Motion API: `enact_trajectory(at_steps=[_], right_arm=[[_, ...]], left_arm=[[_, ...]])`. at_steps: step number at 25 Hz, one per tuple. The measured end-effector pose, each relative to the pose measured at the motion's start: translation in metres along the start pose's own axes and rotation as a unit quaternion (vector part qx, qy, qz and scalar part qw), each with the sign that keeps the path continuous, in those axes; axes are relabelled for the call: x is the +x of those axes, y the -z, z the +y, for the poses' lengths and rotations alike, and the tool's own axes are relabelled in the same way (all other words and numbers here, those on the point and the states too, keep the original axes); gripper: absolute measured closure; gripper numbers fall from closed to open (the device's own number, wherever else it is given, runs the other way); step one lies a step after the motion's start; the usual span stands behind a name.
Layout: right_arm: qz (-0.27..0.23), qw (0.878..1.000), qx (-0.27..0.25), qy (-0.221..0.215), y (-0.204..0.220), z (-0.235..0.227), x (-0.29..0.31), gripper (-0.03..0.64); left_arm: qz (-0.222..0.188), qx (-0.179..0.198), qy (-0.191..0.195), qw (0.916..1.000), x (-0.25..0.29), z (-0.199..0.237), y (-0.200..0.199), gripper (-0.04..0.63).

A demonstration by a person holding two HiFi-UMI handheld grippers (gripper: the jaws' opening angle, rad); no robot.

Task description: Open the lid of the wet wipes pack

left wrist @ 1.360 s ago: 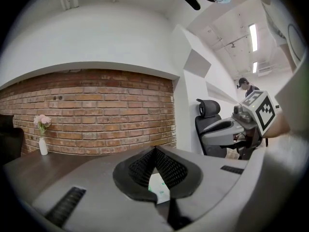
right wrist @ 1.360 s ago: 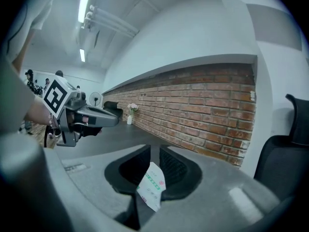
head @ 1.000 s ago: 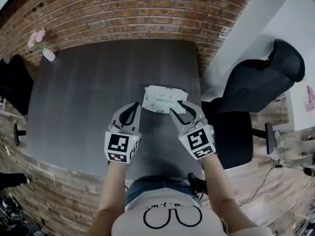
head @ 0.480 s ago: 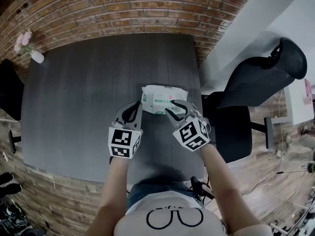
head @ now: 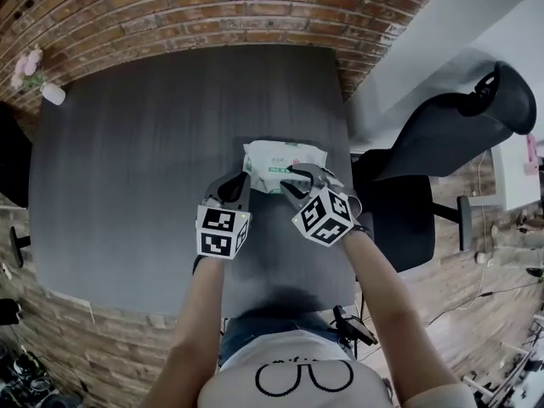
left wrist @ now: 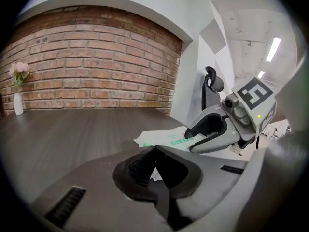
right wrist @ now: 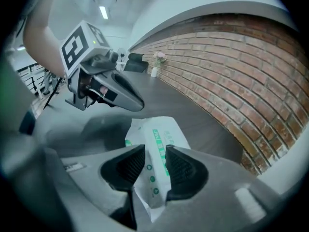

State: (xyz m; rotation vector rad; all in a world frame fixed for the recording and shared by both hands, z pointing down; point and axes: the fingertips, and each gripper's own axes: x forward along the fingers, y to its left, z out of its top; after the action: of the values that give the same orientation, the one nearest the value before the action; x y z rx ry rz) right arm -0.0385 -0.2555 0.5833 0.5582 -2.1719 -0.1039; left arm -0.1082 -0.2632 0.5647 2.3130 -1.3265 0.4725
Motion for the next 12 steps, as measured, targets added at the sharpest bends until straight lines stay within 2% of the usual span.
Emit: enact_trajectory(at_steps=[5, 9, 12], right_arm=[[0.004, 1.0, -0.011, -0.013, 0.002, 0.0, 0.004, 0.486], [0.012, 0.999, -0.018, -0.028, 0.003, 0.0, 0.006, 0.485], [0.022, 0.998, -0.027, -0.043, 0.003, -0.001, 0.007, 0.505]], left_arm=[[0.037, -0.009, 0.012, 0.9992, 0.016, -0.002, 0.019, 0.597], [0.045, -0.039, 0.012, 0.9981, 0.022, 0.0, 0.023, 0.597], [0.051, -0.037, 0.01, 0.998, 0.022, 0.001, 0.026, 0.597]])
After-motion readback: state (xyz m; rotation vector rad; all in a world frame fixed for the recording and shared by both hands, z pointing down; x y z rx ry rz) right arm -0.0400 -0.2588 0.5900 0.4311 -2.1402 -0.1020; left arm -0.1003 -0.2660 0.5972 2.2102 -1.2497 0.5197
